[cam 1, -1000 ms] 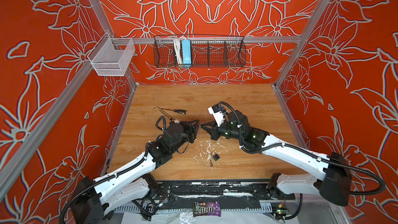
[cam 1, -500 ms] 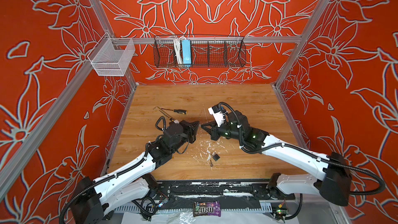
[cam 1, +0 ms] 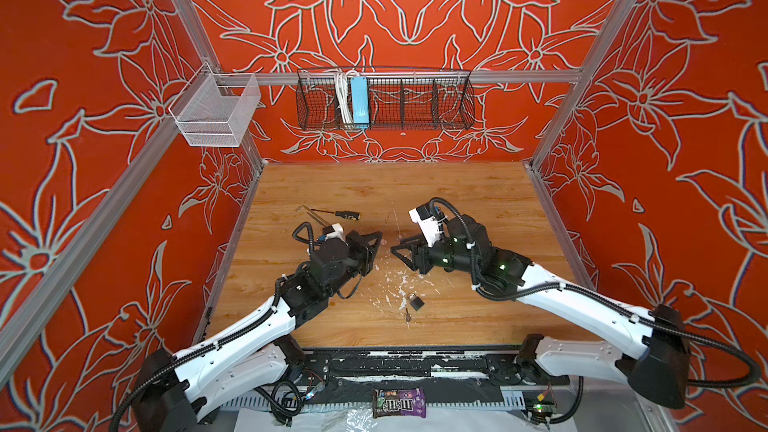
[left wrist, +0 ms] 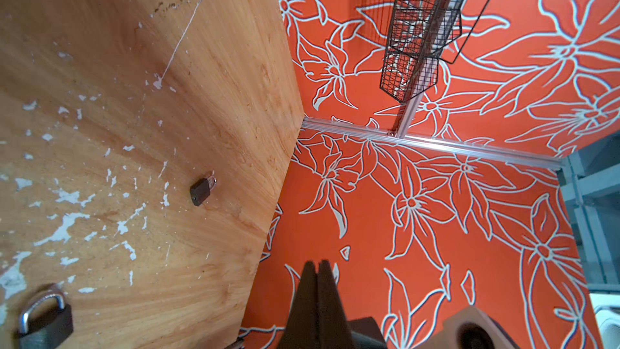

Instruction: Unlock with the key

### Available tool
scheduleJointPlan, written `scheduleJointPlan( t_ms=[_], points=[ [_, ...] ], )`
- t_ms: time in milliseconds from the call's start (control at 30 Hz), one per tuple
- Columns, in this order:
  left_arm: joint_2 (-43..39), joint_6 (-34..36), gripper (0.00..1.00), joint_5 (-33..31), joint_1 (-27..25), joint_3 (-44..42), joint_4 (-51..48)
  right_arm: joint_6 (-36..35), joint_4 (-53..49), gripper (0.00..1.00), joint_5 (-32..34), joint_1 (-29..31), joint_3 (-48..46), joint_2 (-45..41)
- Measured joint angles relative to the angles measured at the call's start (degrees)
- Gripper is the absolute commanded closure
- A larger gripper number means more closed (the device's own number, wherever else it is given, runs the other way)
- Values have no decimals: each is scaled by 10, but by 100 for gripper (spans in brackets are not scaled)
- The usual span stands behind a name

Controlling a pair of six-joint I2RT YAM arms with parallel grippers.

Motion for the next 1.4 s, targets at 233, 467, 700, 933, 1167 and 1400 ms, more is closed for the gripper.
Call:
scheduleJointPlan(
  t_ms=[233,467,700,933,1167,1400],
  points=[
    [-12,148,100,26,5,-7,9,96,-11,50,-67,-17,0,-7],
    [4,228,100,68,5,-7,66,178,21,51,-108,-50,0,-5],
    [12,265,100,94,5,-7,113,236,85,55,-144,-79,-11,5],
    [24,280,100,107,5,-7,136,267,129,59,-173,-85,-15,30],
    [38,284,100,110,5,-7,148,287,160,64,-185,-88,-24,40],
    [40,286,100,108,5,-6,152,314,207,71,-200,-98,-53,44]
  ],
)
